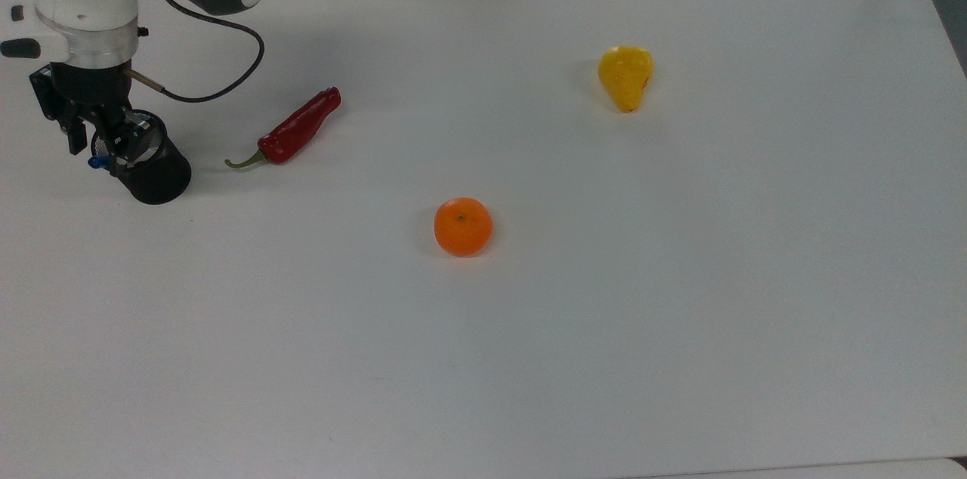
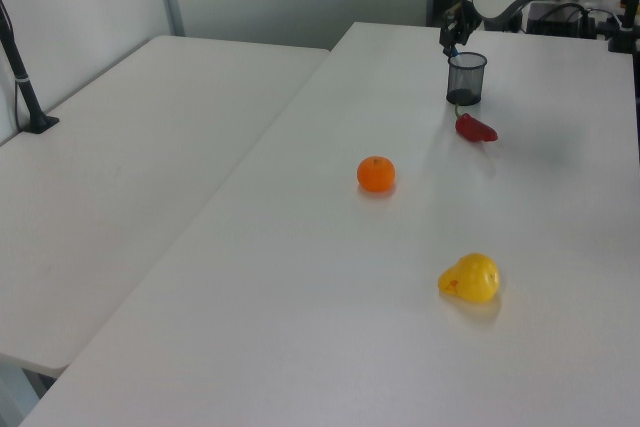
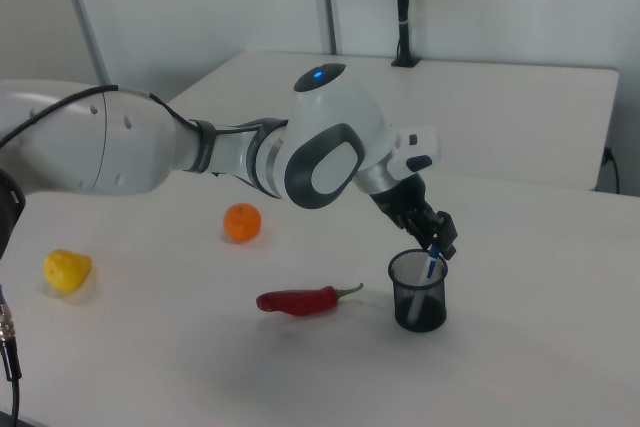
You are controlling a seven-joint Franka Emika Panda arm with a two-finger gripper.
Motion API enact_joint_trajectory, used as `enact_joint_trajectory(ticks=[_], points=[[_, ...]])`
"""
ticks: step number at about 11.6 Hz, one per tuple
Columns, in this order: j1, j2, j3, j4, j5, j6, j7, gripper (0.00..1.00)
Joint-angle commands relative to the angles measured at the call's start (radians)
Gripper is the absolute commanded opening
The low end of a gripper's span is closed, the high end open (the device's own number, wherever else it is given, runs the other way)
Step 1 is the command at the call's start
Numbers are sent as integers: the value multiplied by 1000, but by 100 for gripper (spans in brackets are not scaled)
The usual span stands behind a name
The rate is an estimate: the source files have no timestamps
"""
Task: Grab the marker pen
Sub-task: 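Lower the gripper into the cup and close on the marker, then lift the marker up out of the pen cup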
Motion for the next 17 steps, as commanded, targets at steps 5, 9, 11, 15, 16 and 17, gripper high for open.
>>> enact_joint_trajectory(ticks=[5,9,11,15,16,17], points=[[1,-4,-3,-22,-30,33,-6,18],[1,-9,-5,-22,-30,30,-8,5],[1,-16,-3,-22,-30,27,-6,5],[1,-53,-3,-20,-27,16,0,5],[3,-70,-3,-19,-21,16,2,5],[3,-88,-3,-20,-16,16,2,5]])
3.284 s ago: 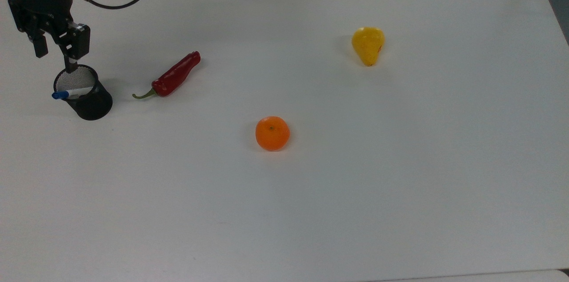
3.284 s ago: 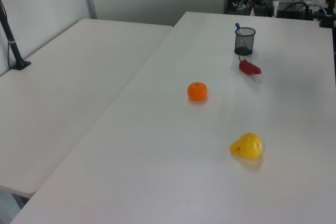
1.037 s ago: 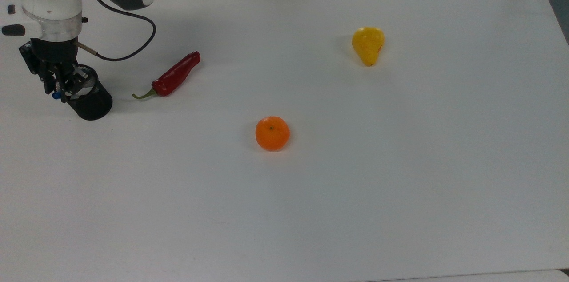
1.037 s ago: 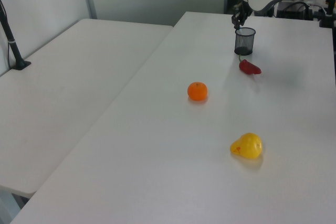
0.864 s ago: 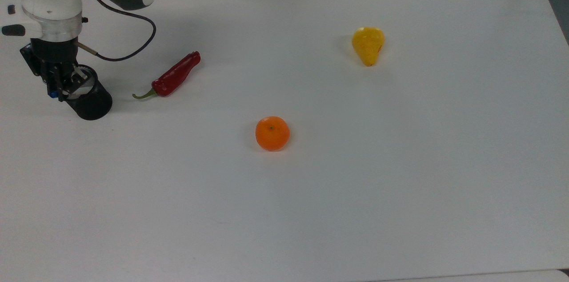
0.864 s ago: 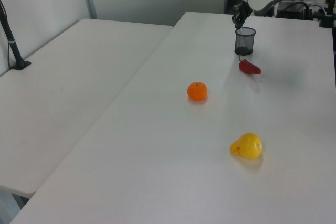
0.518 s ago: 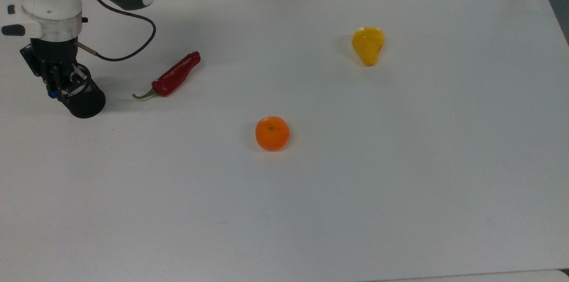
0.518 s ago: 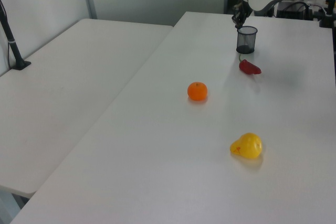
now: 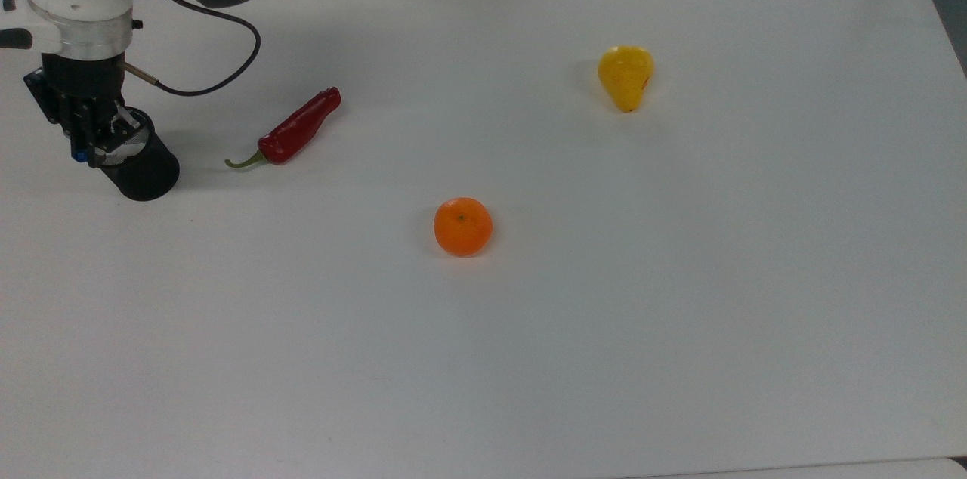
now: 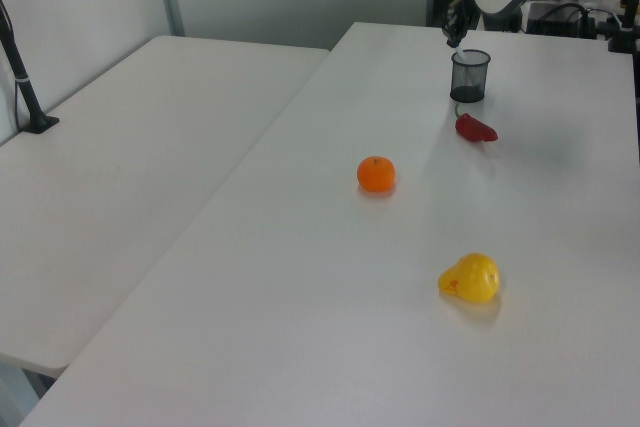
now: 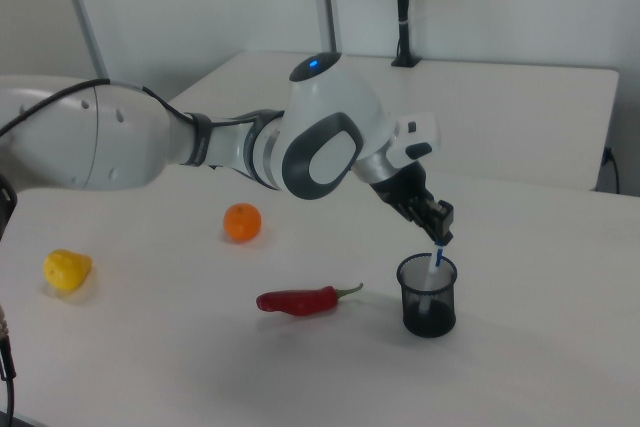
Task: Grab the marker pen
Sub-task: 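Lift the marker up out of the pen cup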
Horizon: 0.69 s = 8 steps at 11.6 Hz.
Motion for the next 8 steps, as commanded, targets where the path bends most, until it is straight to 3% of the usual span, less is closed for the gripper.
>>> enact_joint_trajectory(ticks=[1,6,8], points=[[5,-97,-2,-30,0,14,4,5],[17,-223,5,-28,5,-12,7,5],[39,-280,10,-28,38,-55,4,5]])
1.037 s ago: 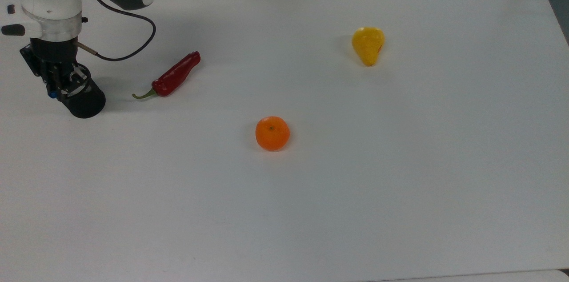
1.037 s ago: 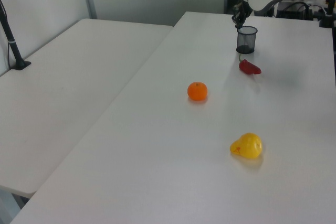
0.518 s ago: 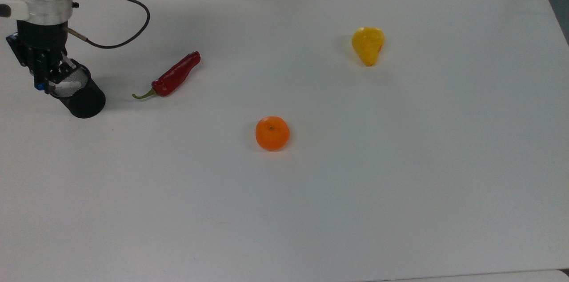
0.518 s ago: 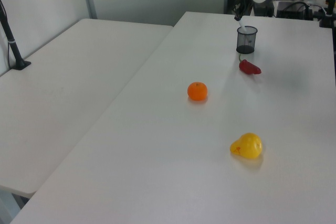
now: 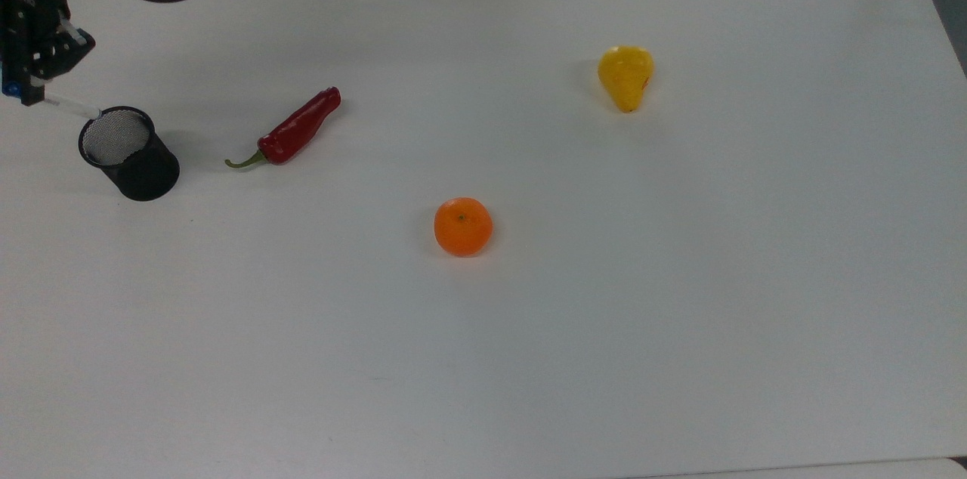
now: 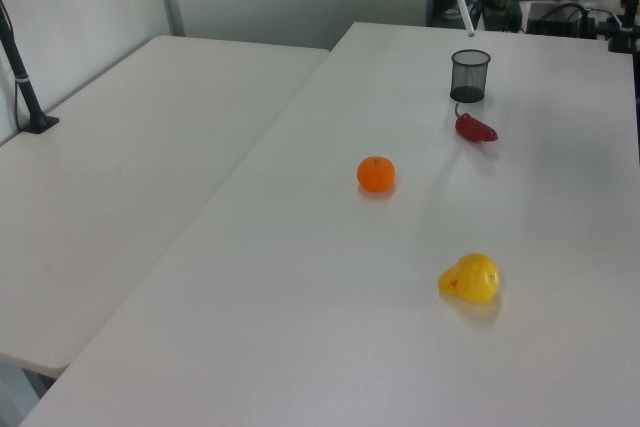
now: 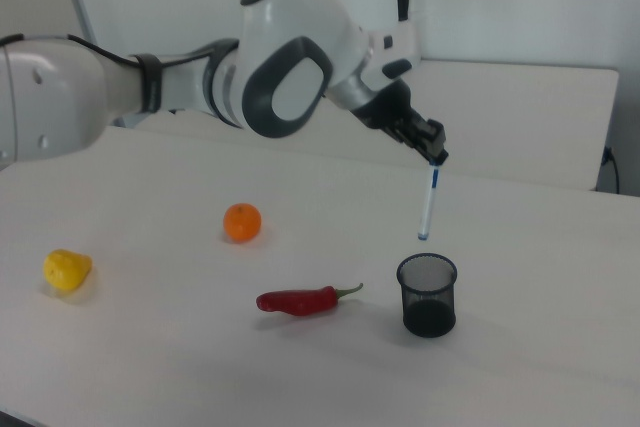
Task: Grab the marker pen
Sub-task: 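Lift the marker up out of the pen cup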
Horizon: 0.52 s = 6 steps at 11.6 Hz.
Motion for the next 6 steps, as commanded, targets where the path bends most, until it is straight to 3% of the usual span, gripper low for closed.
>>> enact_joint_trajectory(ticks=[1,4,6], points=[[53,-123,4,-35,50,-88,2,5],[118,-203,10,-28,108,-215,3,5],[132,-223,85,-24,145,-320,11,5]])
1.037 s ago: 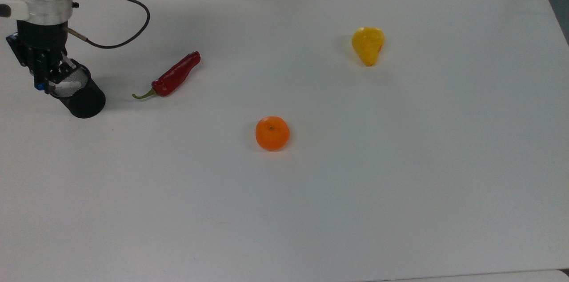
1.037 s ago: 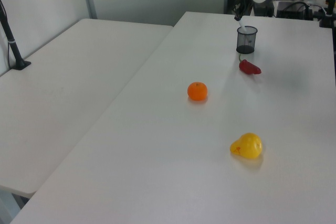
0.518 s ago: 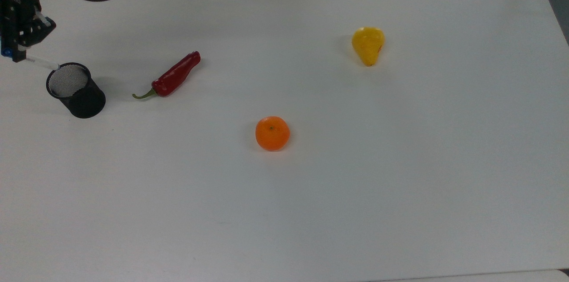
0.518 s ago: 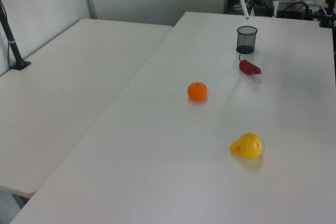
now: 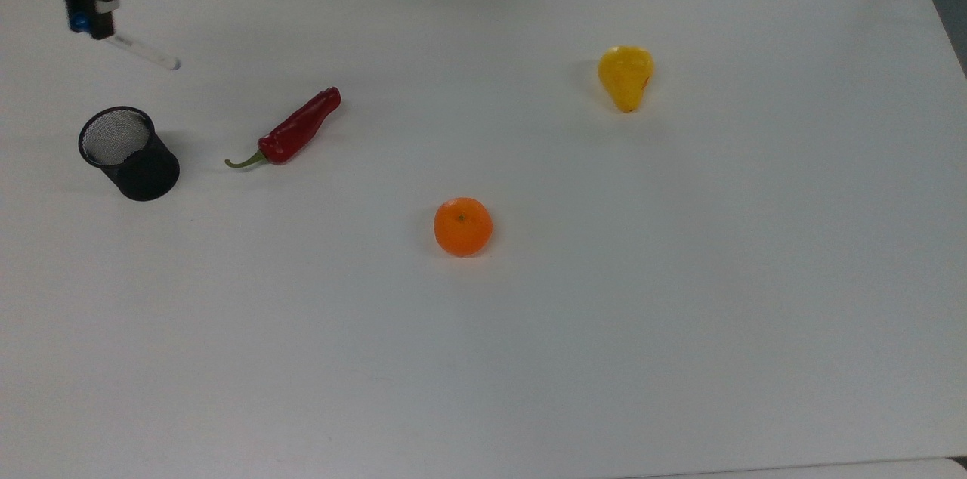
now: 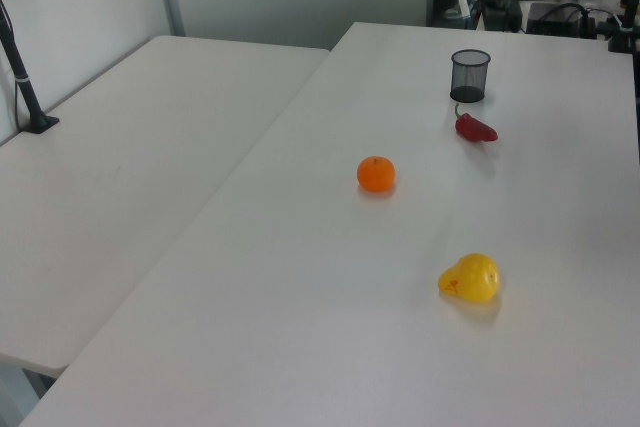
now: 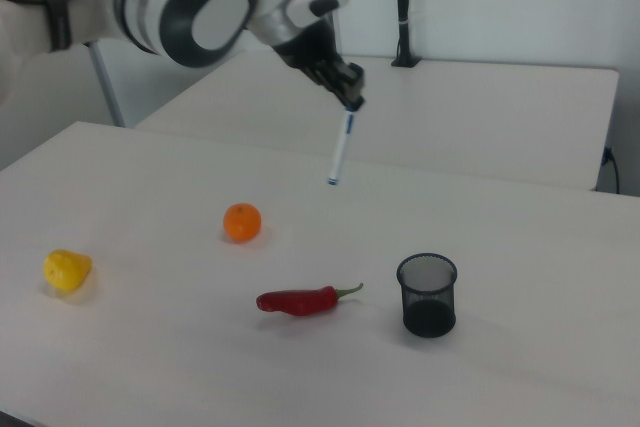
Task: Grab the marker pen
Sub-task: 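Lift the marker up out of the pen cup, then carry the marker over the table beside the orange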
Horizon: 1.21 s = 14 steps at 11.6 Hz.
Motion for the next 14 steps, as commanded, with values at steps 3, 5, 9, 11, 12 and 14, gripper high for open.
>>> enact_joint_trajectory(ticks=[3,5,9,11,12,14], points=[[22,-48,181,-4,61,-191,69,5],[22,-40,254,-10,63,-193,129,5],[22,16,384,-30,63,-188,167,5],[25,62,433,-30,63,-178,175,4],[34,81,445,-31,61,-177,175,4],[66,110,447,-50,50,-167,175,4]])
